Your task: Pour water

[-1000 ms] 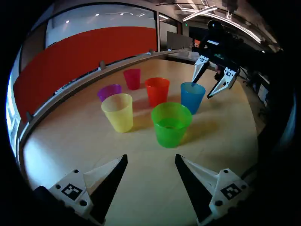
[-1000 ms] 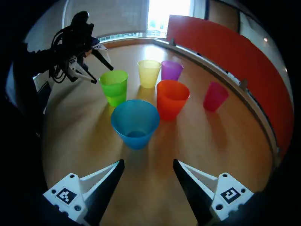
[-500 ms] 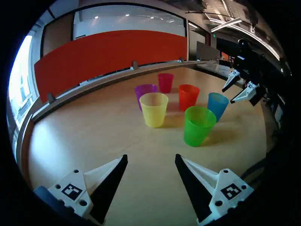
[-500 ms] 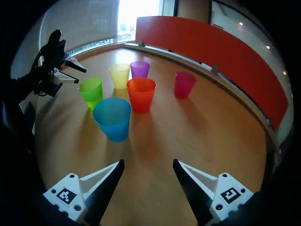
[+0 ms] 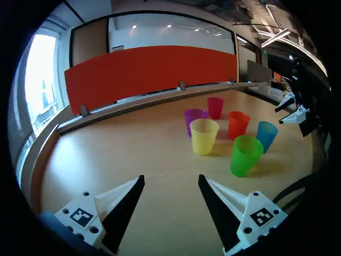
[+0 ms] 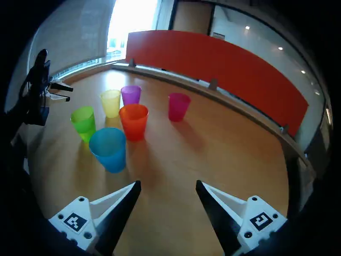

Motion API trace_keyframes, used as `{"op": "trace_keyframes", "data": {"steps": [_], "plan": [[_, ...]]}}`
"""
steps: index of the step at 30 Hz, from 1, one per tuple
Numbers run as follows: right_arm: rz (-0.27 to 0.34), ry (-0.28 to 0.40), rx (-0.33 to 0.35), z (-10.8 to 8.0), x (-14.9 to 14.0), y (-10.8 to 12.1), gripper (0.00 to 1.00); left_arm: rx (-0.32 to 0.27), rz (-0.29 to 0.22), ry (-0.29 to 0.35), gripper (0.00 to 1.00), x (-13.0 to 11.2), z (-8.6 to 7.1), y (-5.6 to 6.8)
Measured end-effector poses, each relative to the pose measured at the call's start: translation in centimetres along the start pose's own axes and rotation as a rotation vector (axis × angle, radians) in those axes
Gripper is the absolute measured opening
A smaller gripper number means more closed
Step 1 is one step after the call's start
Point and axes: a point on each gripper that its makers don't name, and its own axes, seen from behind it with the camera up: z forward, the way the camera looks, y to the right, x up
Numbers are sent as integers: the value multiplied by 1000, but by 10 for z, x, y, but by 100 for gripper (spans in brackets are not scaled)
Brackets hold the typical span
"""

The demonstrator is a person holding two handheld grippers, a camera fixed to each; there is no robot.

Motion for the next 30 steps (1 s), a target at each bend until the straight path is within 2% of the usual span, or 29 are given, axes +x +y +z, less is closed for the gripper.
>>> {"op": "trace_keyframes", "data": {"steps": [5,9,14,21,30], "plan": [[25,47,-81,-5,7,12,100,33,-57,36,94,3,-3,-10],[74,83,-122,-7,15,17,100,74,-47,55,94,7,-5,-19],[129,139,-159,-10,25,21,100,110,-44,94,94,17,-11,-24],[193,246,-241,-20,51,32,100,181,-68,180,94,37,-30,-35],[228,415,-330,-37,93,38,100,260,-107,278,94,61,-55,-46]]}}
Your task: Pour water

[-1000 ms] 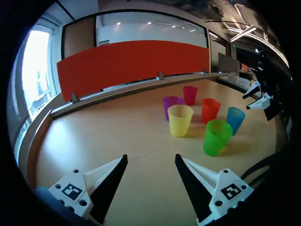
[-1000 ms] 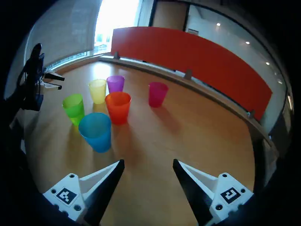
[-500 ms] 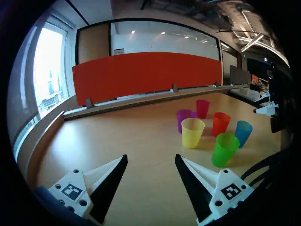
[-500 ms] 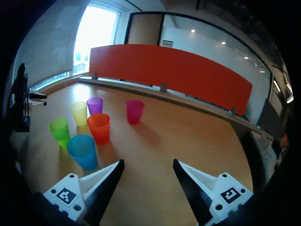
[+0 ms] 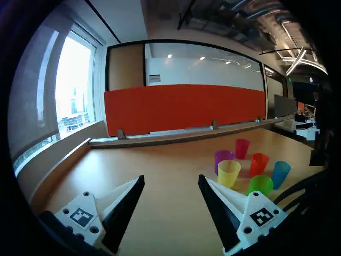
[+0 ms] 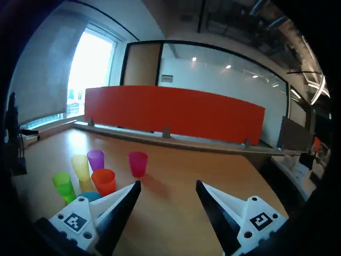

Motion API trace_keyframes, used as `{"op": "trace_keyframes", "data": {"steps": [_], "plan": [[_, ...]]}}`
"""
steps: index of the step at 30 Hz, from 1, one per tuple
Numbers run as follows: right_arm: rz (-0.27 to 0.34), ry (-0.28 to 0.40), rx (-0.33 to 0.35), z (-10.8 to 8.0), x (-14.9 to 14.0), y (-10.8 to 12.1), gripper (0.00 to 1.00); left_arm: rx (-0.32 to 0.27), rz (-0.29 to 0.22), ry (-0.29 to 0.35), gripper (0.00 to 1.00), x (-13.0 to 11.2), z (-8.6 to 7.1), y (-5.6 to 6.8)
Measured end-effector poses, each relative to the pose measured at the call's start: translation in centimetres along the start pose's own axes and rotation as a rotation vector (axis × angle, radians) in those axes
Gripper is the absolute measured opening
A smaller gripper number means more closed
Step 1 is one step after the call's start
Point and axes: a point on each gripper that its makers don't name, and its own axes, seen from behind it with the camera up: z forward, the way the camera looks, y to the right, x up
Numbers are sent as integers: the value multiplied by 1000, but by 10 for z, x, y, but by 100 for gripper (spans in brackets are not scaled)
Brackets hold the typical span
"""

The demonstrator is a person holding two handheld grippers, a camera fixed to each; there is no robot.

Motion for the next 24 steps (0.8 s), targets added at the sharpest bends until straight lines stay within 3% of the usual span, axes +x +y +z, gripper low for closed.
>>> {"op": "trace_keyframes", "data": {"steps": [9,14,24], "plan": [[36,148,-93,-9,34,5,100,52,-47,115,93,37,-15,-4],[53,193,-116,-16,42,4,100,71,-82,163,94,48,-23,-5],[71,228,-116,-19,53,0,100,72,-100,221,94,59,-30,2]]}}
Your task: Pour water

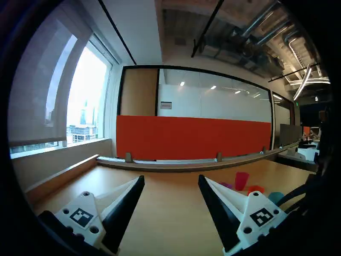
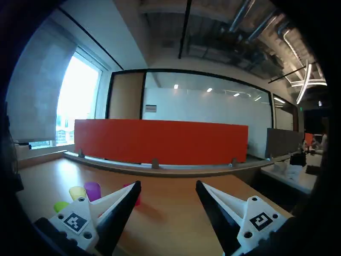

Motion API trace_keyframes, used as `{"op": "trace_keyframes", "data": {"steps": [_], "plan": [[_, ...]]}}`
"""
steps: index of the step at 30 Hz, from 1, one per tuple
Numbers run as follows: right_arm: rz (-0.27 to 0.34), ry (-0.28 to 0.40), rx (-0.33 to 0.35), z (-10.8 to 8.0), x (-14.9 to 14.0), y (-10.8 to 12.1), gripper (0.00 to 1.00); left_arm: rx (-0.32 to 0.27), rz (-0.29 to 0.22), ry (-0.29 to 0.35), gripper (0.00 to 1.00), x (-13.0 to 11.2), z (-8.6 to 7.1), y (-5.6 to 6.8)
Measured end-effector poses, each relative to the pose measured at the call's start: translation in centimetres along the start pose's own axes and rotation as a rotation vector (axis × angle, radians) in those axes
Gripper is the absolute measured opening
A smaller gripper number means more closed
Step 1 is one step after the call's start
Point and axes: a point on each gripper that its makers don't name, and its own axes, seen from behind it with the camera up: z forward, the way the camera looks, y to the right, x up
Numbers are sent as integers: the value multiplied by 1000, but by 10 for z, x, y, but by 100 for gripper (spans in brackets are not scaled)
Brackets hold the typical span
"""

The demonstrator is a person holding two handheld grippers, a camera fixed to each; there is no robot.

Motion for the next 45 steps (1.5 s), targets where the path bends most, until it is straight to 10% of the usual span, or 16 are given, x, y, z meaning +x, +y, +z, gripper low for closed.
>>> {"op": "trace_keyframes", "data": {"steps": [45], "plan": [[-31,30,-70,-7,16,-4,100,99,38,26,94,-85,13,-18]]}}
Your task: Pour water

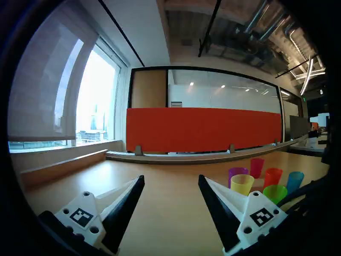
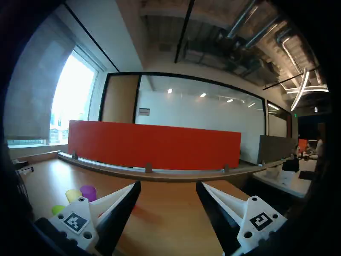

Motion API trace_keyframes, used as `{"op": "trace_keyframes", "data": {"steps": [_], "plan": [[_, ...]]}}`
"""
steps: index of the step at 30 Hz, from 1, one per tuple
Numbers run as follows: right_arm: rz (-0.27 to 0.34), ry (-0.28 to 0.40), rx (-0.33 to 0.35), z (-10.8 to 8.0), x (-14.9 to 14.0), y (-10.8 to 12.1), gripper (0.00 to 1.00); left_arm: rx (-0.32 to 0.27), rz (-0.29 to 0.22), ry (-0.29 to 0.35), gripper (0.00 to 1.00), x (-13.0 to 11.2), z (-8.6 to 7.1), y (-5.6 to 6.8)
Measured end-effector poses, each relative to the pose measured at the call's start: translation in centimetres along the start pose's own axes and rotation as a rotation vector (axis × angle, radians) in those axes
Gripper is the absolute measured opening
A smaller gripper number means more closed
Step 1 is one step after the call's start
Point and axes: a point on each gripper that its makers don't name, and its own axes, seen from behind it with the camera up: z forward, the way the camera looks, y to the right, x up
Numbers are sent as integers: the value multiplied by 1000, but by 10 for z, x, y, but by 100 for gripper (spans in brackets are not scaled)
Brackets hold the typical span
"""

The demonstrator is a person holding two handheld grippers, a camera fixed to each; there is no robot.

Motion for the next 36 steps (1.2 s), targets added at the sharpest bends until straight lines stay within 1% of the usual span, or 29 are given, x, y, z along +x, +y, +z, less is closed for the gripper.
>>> {"op": "trace_keyframes", "data": {"steps": [8,15,24,33,36], "plan": [[6,-6,-4,0,-4,2,100,3,7,-24,93,-9,3,-1],[7,-1,-3,-2,-2,2,100,3,10,-50,93,-15,6,-1],[1,8,10,-5,0,-1,100,0,10,-52,94,-17,8,0],[-14,31,9,-3,-2,1,100,1,11,-52,94,-18,8,0],[-14,39,17,-2,-5,-1,100,1,12,-52,94,-18,8,0]]}}
